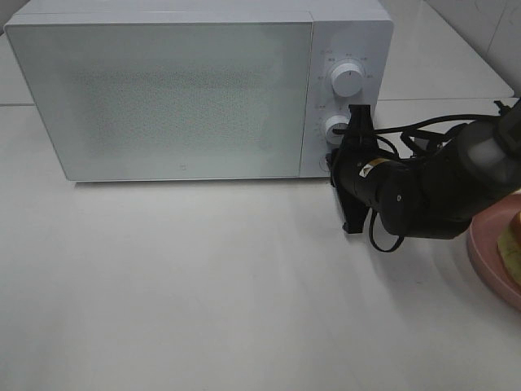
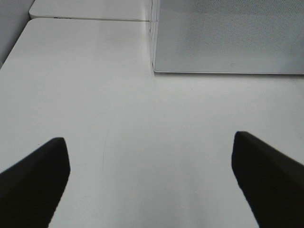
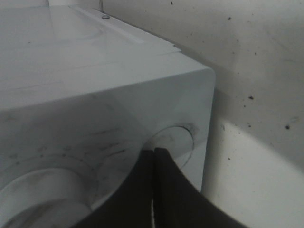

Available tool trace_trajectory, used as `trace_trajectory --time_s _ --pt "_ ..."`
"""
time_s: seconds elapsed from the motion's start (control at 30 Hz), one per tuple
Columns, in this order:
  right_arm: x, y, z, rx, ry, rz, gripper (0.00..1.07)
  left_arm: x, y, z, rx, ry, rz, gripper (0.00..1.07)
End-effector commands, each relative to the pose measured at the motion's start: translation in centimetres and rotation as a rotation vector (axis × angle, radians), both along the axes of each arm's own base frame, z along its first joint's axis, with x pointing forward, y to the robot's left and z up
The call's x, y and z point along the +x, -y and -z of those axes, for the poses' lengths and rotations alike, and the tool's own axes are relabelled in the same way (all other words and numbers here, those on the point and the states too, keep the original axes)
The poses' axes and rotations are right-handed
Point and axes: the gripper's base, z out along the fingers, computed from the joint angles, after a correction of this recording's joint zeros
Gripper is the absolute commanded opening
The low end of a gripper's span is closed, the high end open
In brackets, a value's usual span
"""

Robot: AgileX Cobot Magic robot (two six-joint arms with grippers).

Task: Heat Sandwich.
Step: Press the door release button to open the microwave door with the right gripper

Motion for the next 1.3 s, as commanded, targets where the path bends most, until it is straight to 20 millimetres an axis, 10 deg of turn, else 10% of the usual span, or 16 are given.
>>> trace_trajectory --time_s 0.03,1.3 --pt "0.8 0.0 -0.1 0.000 0.006 0.006 0.00 -0.4 0.1 0.1 -0.008 0.020 0.002 0.87" --pt "5.1 -0.3 -2.2 -0.025 0.400 0.113 0.00 -0.4 0.1 0.1 -0.009 0.020 0.002 0.87"
